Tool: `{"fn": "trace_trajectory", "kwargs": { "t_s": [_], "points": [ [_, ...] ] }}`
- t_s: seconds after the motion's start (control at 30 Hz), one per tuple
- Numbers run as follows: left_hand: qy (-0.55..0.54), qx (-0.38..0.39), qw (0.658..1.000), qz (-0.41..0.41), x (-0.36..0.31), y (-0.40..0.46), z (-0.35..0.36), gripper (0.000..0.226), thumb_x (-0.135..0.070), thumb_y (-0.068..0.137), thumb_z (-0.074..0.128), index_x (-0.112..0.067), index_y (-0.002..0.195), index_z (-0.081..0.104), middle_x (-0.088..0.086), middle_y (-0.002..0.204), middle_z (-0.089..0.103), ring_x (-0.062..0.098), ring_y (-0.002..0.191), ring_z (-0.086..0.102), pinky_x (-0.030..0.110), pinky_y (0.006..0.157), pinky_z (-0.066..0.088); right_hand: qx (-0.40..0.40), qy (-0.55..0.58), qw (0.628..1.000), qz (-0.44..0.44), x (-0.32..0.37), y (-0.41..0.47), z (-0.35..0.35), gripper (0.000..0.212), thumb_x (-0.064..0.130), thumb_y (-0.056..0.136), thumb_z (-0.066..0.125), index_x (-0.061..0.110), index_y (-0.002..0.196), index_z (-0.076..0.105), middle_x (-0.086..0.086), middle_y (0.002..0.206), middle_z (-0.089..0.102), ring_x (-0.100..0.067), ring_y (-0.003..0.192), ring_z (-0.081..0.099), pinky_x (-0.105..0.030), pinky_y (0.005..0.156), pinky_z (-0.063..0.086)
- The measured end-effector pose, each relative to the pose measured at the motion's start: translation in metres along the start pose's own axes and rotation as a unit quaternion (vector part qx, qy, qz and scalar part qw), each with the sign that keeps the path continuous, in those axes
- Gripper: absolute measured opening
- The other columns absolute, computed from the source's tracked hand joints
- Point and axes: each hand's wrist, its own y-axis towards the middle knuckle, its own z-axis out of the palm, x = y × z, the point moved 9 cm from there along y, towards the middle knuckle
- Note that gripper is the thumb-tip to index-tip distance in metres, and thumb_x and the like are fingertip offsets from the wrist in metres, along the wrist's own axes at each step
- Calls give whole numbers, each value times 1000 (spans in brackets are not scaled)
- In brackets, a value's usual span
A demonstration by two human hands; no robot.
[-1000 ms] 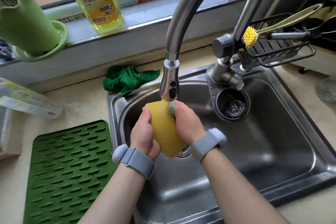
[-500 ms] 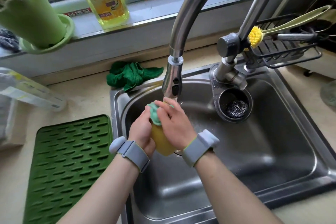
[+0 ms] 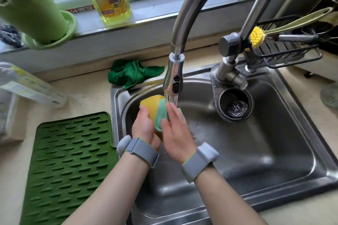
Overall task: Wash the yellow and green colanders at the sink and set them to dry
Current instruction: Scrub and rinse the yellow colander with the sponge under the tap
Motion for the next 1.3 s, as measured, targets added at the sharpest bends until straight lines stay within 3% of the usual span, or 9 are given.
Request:
{"fn": "trace_trajectory", "kwargs": {
  "t_s": [0.2, 0.37, 0.57, 0.73, 1.0, 1.1, 1.17, 1.23, 1.3],
  "points": [
    [121, 141, 980, 70, -6, -25, 29, 36, -34, 106, 36, -18, 115, 66, 12, 109, 73, 25, 99, 70, 41, 87, 57, 37, 104, 988, 105, -19, 49, -38, 29, 16, 96, 41, 11, 105, 69, -11, 111, 66, -20, 103, 58, -38, 98, 44],
    [134, 159, 975, 77, -12, -27, 31, 35, -27, 107, 34, -15, 123, 62, 17, 119, 69, 28, 111, 65, 42, 98, 51, -18, 128, 992, 0, 10, 16, -22, 25, 27, 92, 52, 36, 111, 64, 2, 125, 58, -4, 116, 51, -20, 106, 35],
    [152, 171, 969, 89, -22, -38, 30, 36, -35, 105, 38, -16, 113, 68, 22, 112, 70, 32, 99, 65, 52, 93, 53, 64, 4, 988, 137, -23, 48, -38, 32, 13, 100, 34, 4, 119, 58, -17, 111, 60, -29, 105, 55, -33, 90, 43],
    [146, 154, 974, 83, -19, -29, 23, 33, -24, 107, 35, -18, 105, 67, 13, 104, 71, 23, 93, 67, 36, 84, 56, 22, 69, 997, 13, 20, 16, -19, 33, 22, 96, 48, 23, 127, 58, 3, 130, 50, -7, 122, 43, -20, 108, 27],
    [-43, 152, 987, -30, -16, -31, 21, 70, -57, 100, 28, 1, 121, 60, 25, 111, 70, 39, 105, 65, 50, 86, 51, 12, 344, 877, 335, -65, 4, -10, 41, 43, 74, 70, 7, 93, 72, -10, 87, 71, -28, 78, 65, -42, 71, 53],
    [-93, 68, 993, -34, -8, -14, 7, 71, -61, 99, 30, -1, 128, 54, 24, 120, 66, 39, 105, 64, 50, 79, 52, -6, 253, 922, 293, -60, -16, -1, 25, 43, 82, 61, 20, 90, 67, -11, 72, 52, -26, 67, 48, -33, 64, 44],
    [-84, 26, 995, -38, 3, -6, 3, 71, -63, 96, 35, -7, 137, 51, 21, 131, 61, 38, 114, 62, 51, 87, 53, -4, 219, 950, 221, -40, -15, 1, 32, 30, 95, 36, 24, 112, 62, -7, 91, 62, -25, 85, 55, -33, 74, 46],
    [-53, 34, 998, -29, 8, -3, 7, 66, -62, 97, 35, -14, 137, 54, 15, 133, 62, 34, 117, 63, 46, 94, 51, 16, 71, 990, 120, -12, -16, 7, 45, 33, 97, 24, 17, 133, 47, -7, 149, 33, -27, 138, 25, -42, 112, 25],
    [6, 44, 999, 4, 5, -5, 11, 52, -55, 101, 34, -21, 131, 59, 10, 127, 67, 28, 113, 65, 43, 97, 51, -25, -23, 997, 71, 3, -6, -2, 56, 51, 90, 23, 22, 135, 40, -4, 155, 18, -25, 144, 10, -44, 117, 12]
  ]
}}
